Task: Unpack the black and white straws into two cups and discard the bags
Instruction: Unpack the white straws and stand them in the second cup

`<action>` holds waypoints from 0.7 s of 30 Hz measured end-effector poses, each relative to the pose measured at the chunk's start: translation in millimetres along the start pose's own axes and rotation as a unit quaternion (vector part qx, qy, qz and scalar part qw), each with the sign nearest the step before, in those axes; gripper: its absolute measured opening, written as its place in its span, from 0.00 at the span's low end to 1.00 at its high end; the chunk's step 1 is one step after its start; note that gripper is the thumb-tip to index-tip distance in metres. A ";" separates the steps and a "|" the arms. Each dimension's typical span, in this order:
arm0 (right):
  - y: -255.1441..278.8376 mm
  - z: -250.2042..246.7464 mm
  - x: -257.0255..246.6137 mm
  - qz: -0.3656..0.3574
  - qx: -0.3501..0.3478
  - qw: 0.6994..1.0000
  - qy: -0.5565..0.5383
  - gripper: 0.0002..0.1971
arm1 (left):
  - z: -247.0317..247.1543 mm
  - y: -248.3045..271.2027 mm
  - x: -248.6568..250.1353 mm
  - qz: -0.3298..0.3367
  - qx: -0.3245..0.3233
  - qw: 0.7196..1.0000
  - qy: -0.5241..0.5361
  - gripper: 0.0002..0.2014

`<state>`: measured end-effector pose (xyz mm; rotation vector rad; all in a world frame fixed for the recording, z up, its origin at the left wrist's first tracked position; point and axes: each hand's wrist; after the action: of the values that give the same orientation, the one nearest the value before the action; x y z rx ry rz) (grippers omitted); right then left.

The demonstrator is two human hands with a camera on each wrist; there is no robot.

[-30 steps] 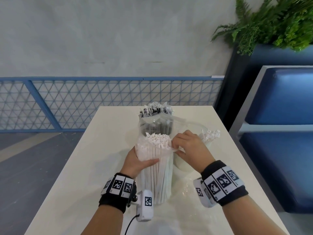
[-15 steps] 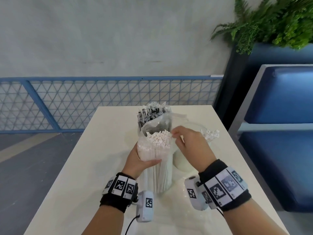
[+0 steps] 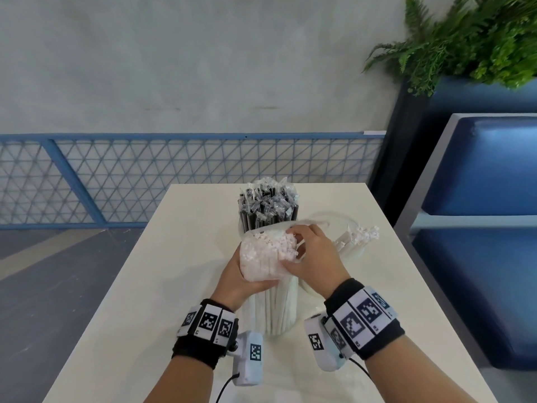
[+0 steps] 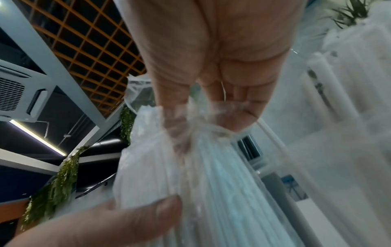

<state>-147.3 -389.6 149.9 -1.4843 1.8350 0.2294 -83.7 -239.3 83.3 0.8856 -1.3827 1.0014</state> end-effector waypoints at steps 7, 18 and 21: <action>-1.0 1.3 6.8 -0.024 -0.039 0.998 0.045 0.27 | 1.0 -2.4 -2.0 0.011 0.002 1.000 -0.004 0.38; 8.3 19.2 12.2 0.051 -0.005 0.999 0.003 0.27 | 4.1 -3.1 -1.6 0.001 -0.002 1.000 -0.025 0.43; 14.1 23.1 9.0 0.016 0.078 0.997 0.004 0.18 | 4.0 -4.4 -2.5 -0.004 0.005 0.999 -0.038 0.41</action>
<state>-150.3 -379.1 123.5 -1.3505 1.8403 0.0943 -80.9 -244.7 81.2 0.9436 -1.4391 0.9775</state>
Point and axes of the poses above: each hand's wrist, its own y-axis away from the middle knuckle, its own z-axis out of the palm, x = y × z, and after that the axes turned 9 degrees about x, right-handed
